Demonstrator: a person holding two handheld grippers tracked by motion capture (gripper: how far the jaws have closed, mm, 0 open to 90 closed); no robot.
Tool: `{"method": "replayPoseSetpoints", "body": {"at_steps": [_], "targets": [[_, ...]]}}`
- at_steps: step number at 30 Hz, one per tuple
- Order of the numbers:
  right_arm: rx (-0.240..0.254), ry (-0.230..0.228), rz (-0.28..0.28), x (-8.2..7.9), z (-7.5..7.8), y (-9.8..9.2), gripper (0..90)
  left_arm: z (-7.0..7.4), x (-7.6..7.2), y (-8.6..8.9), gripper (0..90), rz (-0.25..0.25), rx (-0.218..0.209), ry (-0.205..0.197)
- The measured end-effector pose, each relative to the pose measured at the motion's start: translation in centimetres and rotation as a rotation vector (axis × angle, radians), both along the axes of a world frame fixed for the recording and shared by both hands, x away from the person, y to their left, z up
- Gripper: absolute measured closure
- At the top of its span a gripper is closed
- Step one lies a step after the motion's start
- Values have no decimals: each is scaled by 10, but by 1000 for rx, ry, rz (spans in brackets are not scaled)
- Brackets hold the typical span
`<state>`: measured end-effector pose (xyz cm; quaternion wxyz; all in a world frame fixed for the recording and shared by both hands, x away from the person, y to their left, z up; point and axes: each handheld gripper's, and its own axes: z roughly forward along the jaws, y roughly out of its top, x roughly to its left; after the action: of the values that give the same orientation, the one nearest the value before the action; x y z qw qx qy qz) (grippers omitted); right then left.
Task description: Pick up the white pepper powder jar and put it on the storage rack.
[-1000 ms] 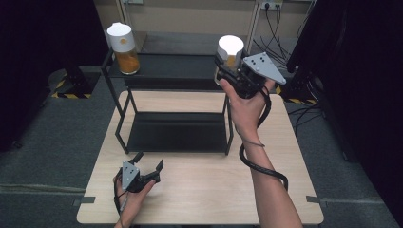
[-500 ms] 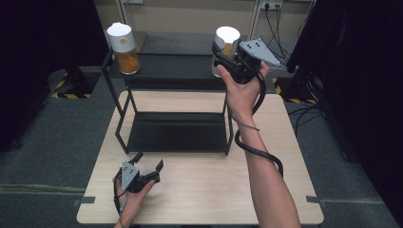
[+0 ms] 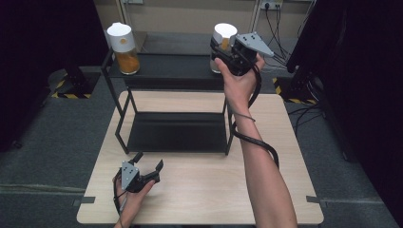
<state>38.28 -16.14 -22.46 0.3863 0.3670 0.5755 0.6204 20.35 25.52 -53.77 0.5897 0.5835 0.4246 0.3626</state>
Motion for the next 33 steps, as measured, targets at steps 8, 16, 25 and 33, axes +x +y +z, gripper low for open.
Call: {"method": "replayPoseSetpoints", "body": {"at_steps": [8,16,25,33], "targets": [[-19,4,-10,7,3,2,308,0,0,-1,126,2,3,-1],[-13,17,-8,16,2,1,308,0,0,-1,126,2,1,0],[-41,12,-19,16,0,7,308,0,0,-1,126,2,3,-1],[-55,-3,-31,13,-3,11,306,0,0,-1,126,2,2,-2]]}}
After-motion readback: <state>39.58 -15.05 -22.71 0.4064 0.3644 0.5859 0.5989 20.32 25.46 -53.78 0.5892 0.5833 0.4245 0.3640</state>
